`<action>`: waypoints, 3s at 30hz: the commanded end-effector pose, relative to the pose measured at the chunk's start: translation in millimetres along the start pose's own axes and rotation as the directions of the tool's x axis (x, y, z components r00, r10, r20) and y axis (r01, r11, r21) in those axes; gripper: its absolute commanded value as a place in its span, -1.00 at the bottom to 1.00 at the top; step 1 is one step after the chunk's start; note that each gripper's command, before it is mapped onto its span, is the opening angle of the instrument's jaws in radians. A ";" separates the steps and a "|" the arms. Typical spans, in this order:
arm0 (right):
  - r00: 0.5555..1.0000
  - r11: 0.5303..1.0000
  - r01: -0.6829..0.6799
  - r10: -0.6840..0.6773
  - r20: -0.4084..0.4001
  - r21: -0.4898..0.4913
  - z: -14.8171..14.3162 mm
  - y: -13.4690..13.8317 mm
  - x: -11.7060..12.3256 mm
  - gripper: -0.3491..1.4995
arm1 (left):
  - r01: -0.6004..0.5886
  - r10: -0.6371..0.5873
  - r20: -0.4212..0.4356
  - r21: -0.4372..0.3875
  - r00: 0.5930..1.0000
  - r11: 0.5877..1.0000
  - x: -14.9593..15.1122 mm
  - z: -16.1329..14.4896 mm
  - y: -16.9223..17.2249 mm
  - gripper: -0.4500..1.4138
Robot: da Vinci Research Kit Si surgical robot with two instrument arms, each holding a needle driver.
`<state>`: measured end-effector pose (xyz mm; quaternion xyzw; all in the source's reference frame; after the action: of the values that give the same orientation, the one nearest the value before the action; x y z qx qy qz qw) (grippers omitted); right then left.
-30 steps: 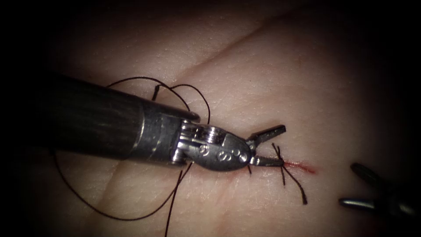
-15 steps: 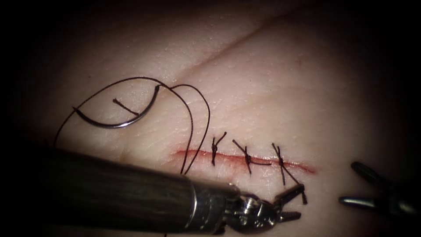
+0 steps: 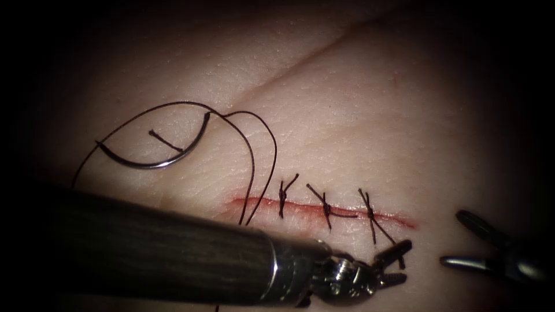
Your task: Wound Closure
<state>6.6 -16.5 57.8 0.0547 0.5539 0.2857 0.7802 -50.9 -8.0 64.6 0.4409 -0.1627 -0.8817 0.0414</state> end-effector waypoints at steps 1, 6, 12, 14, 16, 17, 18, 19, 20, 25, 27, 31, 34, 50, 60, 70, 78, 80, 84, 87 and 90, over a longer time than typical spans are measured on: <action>1.000 1.000 0.000 0.000 0.000 0.004 0.5 -0.7 -0.8 0.98 | -0.010 0.010 0.001 0.000 1.000 1.000 0.0 0.6 0.2 -0.15; 1.000 1.000 0.003 -0.003 0.002 0.006 0.5 -0.3 -1.2 0.96 | -0.024 0.024 -0.016 -0.007 1.000 1.000 -0.3 -0.1 -0.4 -1.00; 0.968 0.959 0.249 -0.248 -0.030 0.136 1.7 1.4 -2.2 0.93 | -0.003 0.002 -0.041 -0.010 0.999 1.000 -1.2 -2.6 -1.9 -1.00; 0.952 0.937 0.306 -0.303 -0.045 0.171 2.4 1.6 -2.6 0.93 | -0.001 0.000 -0.043 -0.010 0.999 1.000 -1.4 -3.3 -2.2 -1.00; 0.929 0.906 0.371 -0.363 -0.076 0.205 3.8 1.7 -3.1 0.93 | 0.009 -0.009 -0.040 -0.008 0.999 1.000 -1.4 -4.1 -2.5 -1.00; 0.921 0.896 0.390 -0.380 -0.087 0.213 4.3 1.6 -3.2 0.93 | 0.009 -0.010 -0.041 -0.009 0.999 1.000 -1.4 -4.3 -2.5 -1.00; 0.905 0.875 0.425 -0.412 -0.106 0.230 5.4 1.1 -3.6 0.93 | 0.011 -0.011 -0.042 -0.011 0.999 1.000 -1.1 -4.8 -2.6 -1.00; 0.896 0.866 0.444 -0.428 -0.118 0.229 5.9 0.7 -3.8 0.93 | 0.011 -0.012 -0.042 -0.011 0.999 1.000 -1.0 -5.0 -2.7 -1.00; 0.888 0.858 0.459 -0.441 -0.128 0.230 6.4 0.3 -4.0 0.93 | 0.012 -0.012 -0.042 -0.012 0.999 1.000 -0.8 -5.2 -2.7 -1.00; 0.849 0.822 0.526 -0.495 -0.184 0.217 8.3 -1.0 -3.6 0.91 | 0.013 -0.014 -0.039 -0.012 0.999 1.000 -0.1 -5.7 -2.6 -1.00; 0.846 0.822 0.530 -0.496 -0.195 0.207 8.5 -1.2 -3.4 0.91 | 0.013 -0.014 -0.039 -0.013 0.999 1.000 0.0 -5.9 -2.6 -1.00; 0.838 0.817 0.542 -0.507 -0.202 0.196 9.1 -1.6 -3.0 0.87 | 0.013 -0.013 -0.039 -0.013 0.999 1.000 0.0 -6.0 -2.6 -1.00; 0.835 0.815 0.545 -0.508 -0.211 0.195 9.9 -1.9 -2.5 0.87 | 0.013 -0.014 -0.039 -0.013 0.999 1.000 -0.1 -5.8 -2.6 -1.00; 0.761 0.742 0.635 -0.551 -0.343 0.216 14.5 -2.4 -1.7 0.82 | 0.062 -0.064 -0.058 -0.027 0.996 0.998 -0.4 -6.0 -3.2 -1.00; 0.751 0.719 0.649 -0.555 -0.357 0.250 16.3 -3.6 -1.6 0.80 | 0.079 -0.081 -0.061 -0.033 0.995 0.996 -0.3 -5.9 -3.2 -1.00; 0.745 0.701 0.659 -0.560 -0.362 0.272 17.2 -4.1 -1.9 -0.64 | 0.082 -0.085 -0.062 -0.036 0.994 0.996 -0.2 -6.0 -2.8 -1.00; 0.743 0.683 0.668 -0.588 -0.319 0.297 16.6 -3.2 -2.3 -1.00 | 0.084 -0.086 -0.066 -0.038 0.994 0.996 0.0 -6.3 -2.3 -1.00; 0.743 0.682 0.668 -0.591 -0.315 0.296 16.0 -3.2 -2.3 -1.00 | 0.082 -0.084 -0.068 -0.040 0.994 0.996 0.0 -6.7 -2.1 -1.00; 0.774 0.728 0.631 -0.565 -0.286 0.270 14.7 -3.3 -2.0 0.38 | 0.090 -0.094 -0.077 -0.050 0.993 0.995 -0.5 -8.3 -2.1 -1.00; 0.797 0.762 0.601 -0.549 -0.253 0.242 13.2 -2.7 -1.5 0.85 | 0.098 -0.102 -0.076 -0.055 0.992 0.994 -1.0 -9.6 -1.8 -1.00; 0.808 0.779 0.585 -0.536 -0.245 0.225 11.2 -1.7 -0.8 0.85 | 0.108 -0.112 -0.073 -0.058 0.991 0.992 -1.6 -10.5 -1.1 -1.00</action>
<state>16.8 -15.3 61.5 -0.0251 0.6439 -0.0397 0.7637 -40.9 -9.1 59.3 0.4822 -0.1102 -0.8691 0.0069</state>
